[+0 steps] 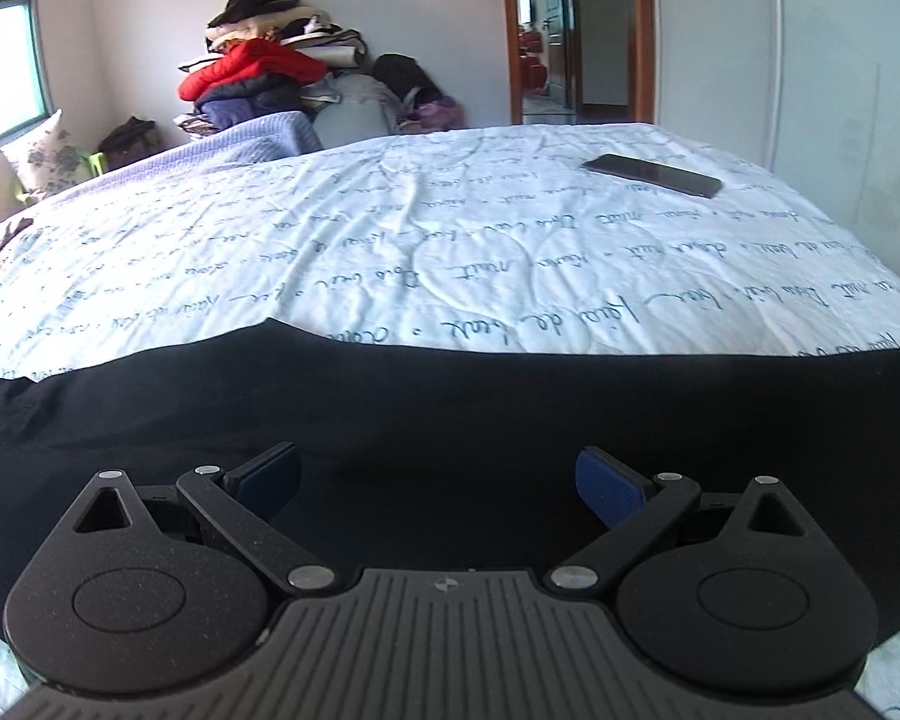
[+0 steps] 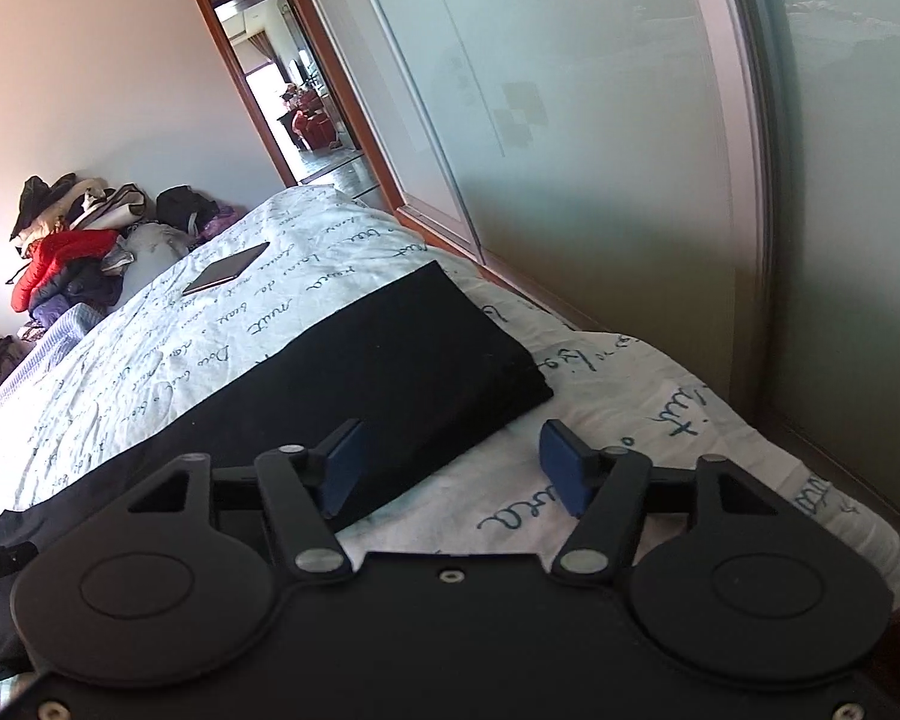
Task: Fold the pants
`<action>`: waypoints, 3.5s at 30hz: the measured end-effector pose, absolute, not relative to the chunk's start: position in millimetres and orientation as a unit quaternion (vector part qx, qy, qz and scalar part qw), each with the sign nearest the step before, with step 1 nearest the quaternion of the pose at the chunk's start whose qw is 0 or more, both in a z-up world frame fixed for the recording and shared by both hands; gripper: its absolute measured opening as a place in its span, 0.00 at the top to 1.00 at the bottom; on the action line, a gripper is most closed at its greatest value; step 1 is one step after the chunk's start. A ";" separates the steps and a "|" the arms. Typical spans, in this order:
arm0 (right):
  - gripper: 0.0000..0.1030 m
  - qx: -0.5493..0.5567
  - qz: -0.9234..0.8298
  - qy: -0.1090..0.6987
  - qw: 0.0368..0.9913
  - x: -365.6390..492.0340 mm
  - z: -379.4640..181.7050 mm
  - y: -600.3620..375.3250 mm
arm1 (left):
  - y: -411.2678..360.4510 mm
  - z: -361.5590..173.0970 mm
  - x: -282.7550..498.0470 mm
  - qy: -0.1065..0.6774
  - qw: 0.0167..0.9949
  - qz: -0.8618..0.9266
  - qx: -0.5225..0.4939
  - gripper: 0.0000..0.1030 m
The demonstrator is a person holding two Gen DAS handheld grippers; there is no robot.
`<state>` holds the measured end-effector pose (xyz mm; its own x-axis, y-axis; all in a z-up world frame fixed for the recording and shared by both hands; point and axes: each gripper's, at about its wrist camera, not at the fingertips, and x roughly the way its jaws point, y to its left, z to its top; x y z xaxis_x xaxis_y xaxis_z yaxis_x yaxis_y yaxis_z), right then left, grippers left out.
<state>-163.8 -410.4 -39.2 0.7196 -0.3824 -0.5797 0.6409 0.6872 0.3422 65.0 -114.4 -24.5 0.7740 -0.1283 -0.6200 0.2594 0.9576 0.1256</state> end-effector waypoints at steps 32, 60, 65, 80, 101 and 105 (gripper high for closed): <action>0.30 0.303 -0.261 0.204 0.894 -164.3 -46.3 -414.5 | -124.1 -29.4 59.2 0.320 0.934 -0.096 0.127 0.03; 0.47 0.591 -0.255 0.147 0.751 -186.7 -54.9 -454.1 | -200.2 -4.6 37.3 0.292 0.918 -0.197 0.184 0.03; 0.48 0.557 -0.259 0.150 0.775 -161.4 -57.3 -465.8 | -193.6 -5.6 37.5 0.282 0.920 -0.185 0.200 0.03; 0.92 0.318 -0.187 0.160 0.916 -97.4 -1.2 -389.2 | -93.8 17.8 94.7 0.314 0.937 -0.061 0.140 0.03; 0.84 0.144 0.134 0.335 0.921 61.7 -39.6 -153.5 | 38.3 39.7 107.1 0.310 0.944 0.051 0.100 0.03; 0.68 0.155 0.187 0.318 0.917 21.1 -8.8 -163.1 | -0.4 25.4 110.0 0.307 0.939 0.002 0.156 0.03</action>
